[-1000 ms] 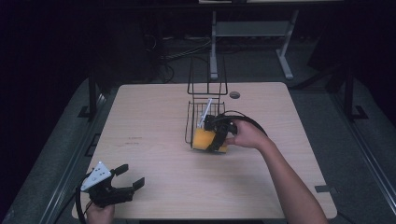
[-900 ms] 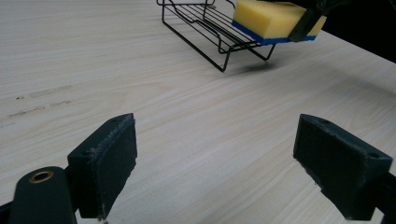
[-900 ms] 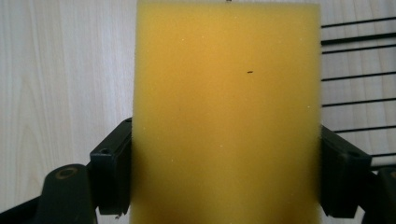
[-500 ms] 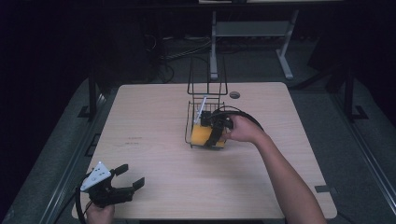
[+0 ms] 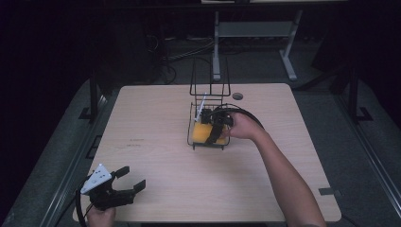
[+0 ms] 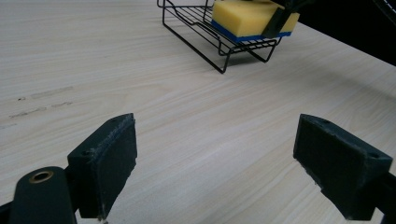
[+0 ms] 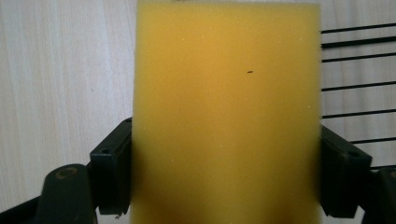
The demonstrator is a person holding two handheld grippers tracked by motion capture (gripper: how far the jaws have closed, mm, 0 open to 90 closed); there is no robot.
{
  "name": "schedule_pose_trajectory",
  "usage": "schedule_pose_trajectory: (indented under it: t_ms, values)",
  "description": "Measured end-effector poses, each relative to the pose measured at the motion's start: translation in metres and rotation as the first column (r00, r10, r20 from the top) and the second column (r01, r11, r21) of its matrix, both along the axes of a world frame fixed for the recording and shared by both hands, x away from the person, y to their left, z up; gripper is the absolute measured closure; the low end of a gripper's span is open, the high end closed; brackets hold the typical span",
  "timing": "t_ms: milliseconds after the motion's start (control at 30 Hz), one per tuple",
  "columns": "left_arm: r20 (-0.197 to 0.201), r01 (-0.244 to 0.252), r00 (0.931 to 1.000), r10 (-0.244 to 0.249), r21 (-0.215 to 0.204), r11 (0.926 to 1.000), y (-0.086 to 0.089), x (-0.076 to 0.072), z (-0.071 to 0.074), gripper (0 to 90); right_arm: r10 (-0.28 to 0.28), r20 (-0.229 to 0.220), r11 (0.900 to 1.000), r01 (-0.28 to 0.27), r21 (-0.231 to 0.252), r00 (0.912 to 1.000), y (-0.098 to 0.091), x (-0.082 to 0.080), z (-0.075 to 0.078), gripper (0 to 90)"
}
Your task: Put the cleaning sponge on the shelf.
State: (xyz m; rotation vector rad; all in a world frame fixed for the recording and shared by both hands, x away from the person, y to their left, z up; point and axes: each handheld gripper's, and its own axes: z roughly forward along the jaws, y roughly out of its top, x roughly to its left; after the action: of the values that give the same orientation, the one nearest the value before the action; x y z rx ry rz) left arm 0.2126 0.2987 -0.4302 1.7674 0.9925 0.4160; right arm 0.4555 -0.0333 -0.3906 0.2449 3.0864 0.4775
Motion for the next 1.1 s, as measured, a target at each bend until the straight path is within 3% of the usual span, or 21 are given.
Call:
schedule_pose_trajectory:
  t_ms: [300, 567, 667, 800, 933, 1100]
  values:
    - [-0.003, 0.006, 1.0, -0.006, 0.006, 1.0, -0.001, 0.0, 0.0, 12.8, -0.003, 0.014, 1.0, 0.003, 0.0, 0.9999, 0.002, 0.01, 0.001, 21.7]
    - [-0.005, 0.007, 1.0, -0.007, -0.006, 1.0, -0.002, 0.0, 0.0, 12.8, -0.012, -0.016, 0.9999, 0.011, -0.007, 0.9998, 0.0, 0.019, -0.008, 21.7]
    - [-0.004, 0.009, 0.9999, -0.009, -0.015, 0.9999, -0.002, 0.0, 0.0, 12.8, -0.007, -0.007, 0.9997, 0.007, -0.024, 1.0, 0.002, 0.021, -0.009, 21.7]
    - [-0.004, 0.01, 0.9999, -0.01, -0.012, 0.9999, -0.001, 0.0, 0.0, 12.8, 0.007, 0.012, 1.0, -0.007, 0.001, 0.9999, 0.006, 0.024, -0.007, 21.7]
    - [-0.005, 0.01, 0.9999, -0.01, -0.014, 0.9999, -0.001, 0.0, 0.0, 12.8, -0.01, -0.014, 0.9999, 0.01, 0.006, 0.9999, 0.009, 0.028, -0.011, 21.6]
    - [-0.004, 0.01, 0.9999, -0.01, -0.014, 0.9998, 0.0, 0.0, 0.0, 12.8, 0.001, -0.013, 1.0, -0.001, -0.002, 0.9999, 0.009, 0.029, -0.015, 21.6]
